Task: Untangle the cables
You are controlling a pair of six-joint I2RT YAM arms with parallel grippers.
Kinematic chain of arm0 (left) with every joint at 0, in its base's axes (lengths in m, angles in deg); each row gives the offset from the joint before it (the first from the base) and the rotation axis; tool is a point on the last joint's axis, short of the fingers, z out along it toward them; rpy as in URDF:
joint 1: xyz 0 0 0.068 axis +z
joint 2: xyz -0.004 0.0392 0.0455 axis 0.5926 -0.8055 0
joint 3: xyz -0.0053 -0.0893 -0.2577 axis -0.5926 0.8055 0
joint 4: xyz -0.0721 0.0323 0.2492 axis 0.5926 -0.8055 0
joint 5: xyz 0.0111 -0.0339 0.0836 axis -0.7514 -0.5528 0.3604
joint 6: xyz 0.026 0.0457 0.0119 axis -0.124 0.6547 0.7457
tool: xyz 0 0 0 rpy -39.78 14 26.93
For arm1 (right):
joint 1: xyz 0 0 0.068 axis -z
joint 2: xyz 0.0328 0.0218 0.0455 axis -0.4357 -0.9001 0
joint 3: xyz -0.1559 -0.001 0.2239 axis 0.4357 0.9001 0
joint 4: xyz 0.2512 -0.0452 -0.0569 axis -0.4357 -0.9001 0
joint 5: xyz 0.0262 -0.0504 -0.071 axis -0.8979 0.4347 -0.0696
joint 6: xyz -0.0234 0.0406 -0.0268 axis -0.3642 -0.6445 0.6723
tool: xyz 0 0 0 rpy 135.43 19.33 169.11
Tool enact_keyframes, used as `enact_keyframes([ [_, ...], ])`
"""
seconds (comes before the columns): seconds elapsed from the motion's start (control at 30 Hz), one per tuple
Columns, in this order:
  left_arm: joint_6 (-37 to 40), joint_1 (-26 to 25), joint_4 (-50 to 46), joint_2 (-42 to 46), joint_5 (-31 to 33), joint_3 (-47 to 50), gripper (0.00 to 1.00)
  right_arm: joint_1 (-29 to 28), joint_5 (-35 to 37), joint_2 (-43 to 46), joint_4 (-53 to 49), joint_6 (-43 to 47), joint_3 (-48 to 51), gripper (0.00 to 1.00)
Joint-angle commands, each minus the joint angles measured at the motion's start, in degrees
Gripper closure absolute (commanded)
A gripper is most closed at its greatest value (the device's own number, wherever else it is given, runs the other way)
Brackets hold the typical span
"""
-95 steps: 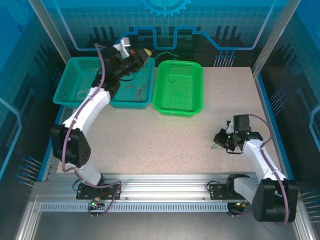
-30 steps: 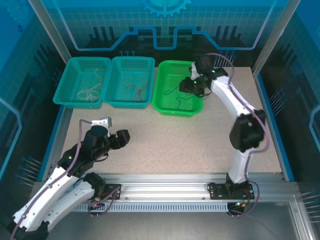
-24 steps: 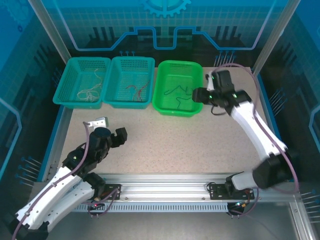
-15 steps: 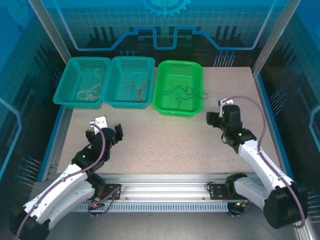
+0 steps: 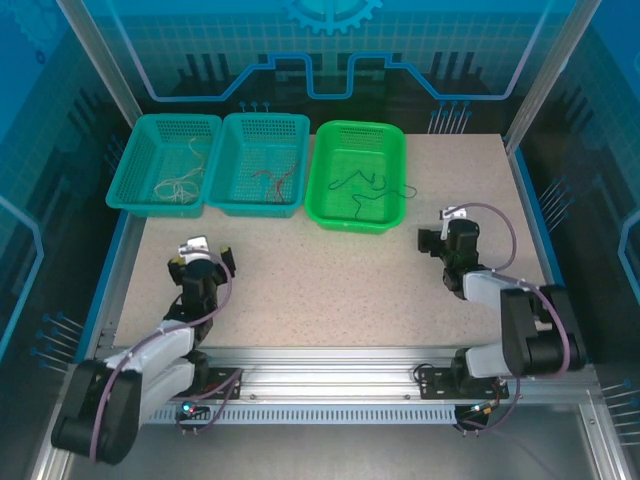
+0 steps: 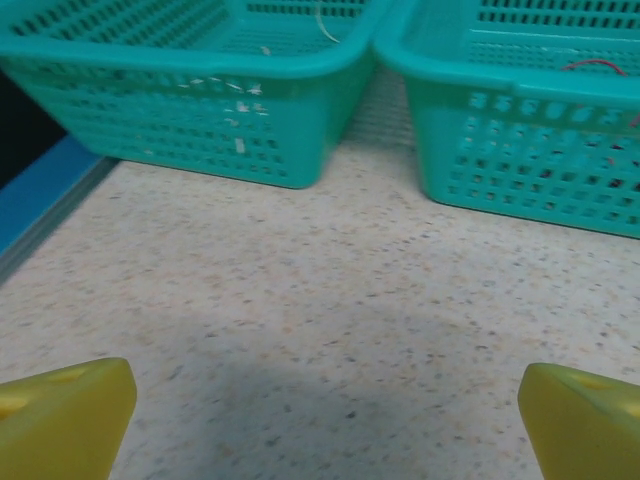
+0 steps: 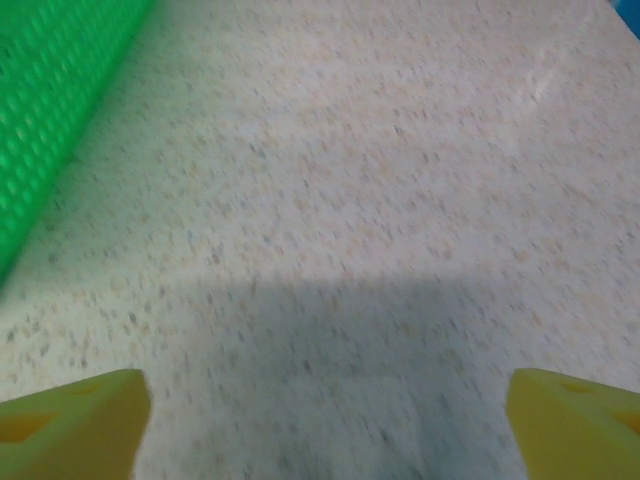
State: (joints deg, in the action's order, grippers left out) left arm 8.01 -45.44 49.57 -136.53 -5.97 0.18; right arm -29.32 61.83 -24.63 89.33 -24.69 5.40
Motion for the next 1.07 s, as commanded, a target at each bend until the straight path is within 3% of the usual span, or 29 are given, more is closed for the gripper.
enact_keyframes([
  [0.0,3.1,0.9,16.6,-7.5,-8.5,-2.5,0.01,-1.3,-4.7,-2.9,12.4,2.9,0.8,0.0],
  [0.03,3.7,1.0,19.2,-10.4,-9.3,-3.2,0.01,-0.9,-4.3,-4.1,17.4,2.7,2.5,0.0],
  [0.23,7.7,3.3,35.3,-33.2,-13.1,-9.6,0.01,-0.6,-3.1,-3.3,15.0,1.6,2.2,0.0],
  [0.3,4.7,4.5,19.5,-28.3,-17.1,-13.1,0.01,-1.2,-2.2,-3.4,15.2,1.9,2.3,0.0],
  [0.33,4.5,5.8,21.2,-29.5,-19.2,-13.3,0.01,-1.5,-1.7,-3.4,15.3,2.1,2.2,0.0],
  [1.03,3.8,6.3,20.9,-29.9,-18.6,-13.7,0.01,-1.5,-2.0,-3.4,15.0,2.2,2.2,0.0],
])
